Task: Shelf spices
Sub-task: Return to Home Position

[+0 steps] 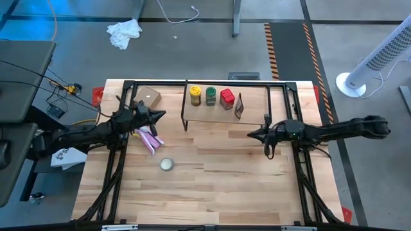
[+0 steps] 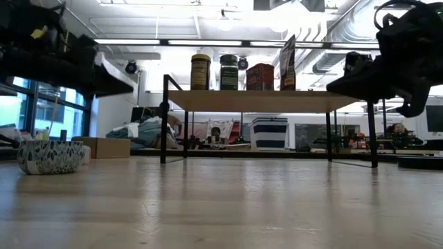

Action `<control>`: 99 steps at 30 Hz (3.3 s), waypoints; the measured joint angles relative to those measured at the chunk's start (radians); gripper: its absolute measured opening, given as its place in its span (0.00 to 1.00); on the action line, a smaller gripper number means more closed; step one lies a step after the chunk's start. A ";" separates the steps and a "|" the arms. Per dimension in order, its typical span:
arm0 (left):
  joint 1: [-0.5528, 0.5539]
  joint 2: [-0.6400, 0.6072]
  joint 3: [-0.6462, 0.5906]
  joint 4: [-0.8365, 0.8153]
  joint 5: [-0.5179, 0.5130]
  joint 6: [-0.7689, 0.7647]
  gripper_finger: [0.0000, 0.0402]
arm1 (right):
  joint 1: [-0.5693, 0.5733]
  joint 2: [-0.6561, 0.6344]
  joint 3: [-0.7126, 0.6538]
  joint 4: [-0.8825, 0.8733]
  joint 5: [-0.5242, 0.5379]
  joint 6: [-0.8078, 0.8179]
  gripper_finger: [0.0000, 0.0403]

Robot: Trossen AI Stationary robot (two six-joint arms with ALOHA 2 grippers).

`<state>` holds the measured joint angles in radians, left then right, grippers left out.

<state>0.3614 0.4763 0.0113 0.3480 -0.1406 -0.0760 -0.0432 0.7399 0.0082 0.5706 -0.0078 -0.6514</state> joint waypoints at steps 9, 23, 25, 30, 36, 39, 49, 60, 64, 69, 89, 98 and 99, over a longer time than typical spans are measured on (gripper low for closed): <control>0.000 -0.264 0.000 -0.098 0.000 0.000 0.00 | -0.024 -0.302 0.000 -0.252 0.000 -0.003 0.00; 0.000 -0.379 0.000 -0.121 -0.001 0.000 0.00 | -0.093 -0.676 0.000 -0.345 0.000 -0.003 0.00; 0.000 -0.415 0.000 -0.132 -0.001 0.000 0.00 | -0.109 -0.725 0.000 -0.348 0.000 -0.003 0.00; 0.000 -0.473 0.000 -0.190 -0.001 0.000 0.00 | -0.134 -0.740 0.000 -0.319 0.015 -0.003 0.00; -0.011 -0.472 0.002 -0.324 0.008 0.000 0.00 | -0.105 -0.740 0.000 -0.327 0.015 -0.003 0.00; -0.017 -0.473 0.002 -0.328 0.043 0.001 0.00 | -0.095 -0.740 0.000 -0.339 0.015 -0.003 0.00; -0.017 -0.437 0.002 -0.331 0.052 0.000 0.00 | -0.092 -0.740 0.000 -0.351 0.015 -0.003 0.00; -0.017 -0.436 0.002 -0.331 0.051 0.001 0.00 | -0.089 -0.740 0.000 -0.422 0.005 0.098 0.00; -0.017 -0.436 0.002 -0.331 0.051 0.000 0.00 | -0.051 -0.740 0.000 -0.540 -0.091 0.487 0.00; -0.017 -0.436 0.002 -0.330 0.050 0.000 0.00 | 0.002 -0.740 0.000 -0.539 -0.110 0.991 0.00; -0.017 -0.436 0.002 -0.330 0.050 0.001 0.00 | -0.030 -0.735 0.000 -0.538 -0.106 0.878 0.00; -0.017 -0.436 0.002 -0.329 0.051 0.001 0.00 | -0.031 -0.729 0.000 -0.538 -0.105 0.878 0.00; -0.017 -0.436 0.002 -0.329 0.051 0.001 0.00 | -0.031 -0.729 0.000 -0.538 -0.105 0.878 0.00</control>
<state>0.3447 0.0402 0.0128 0.0186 -0.0898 -0.0753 -0.0742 0.0113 0.0082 0.0322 -0.1127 0.2268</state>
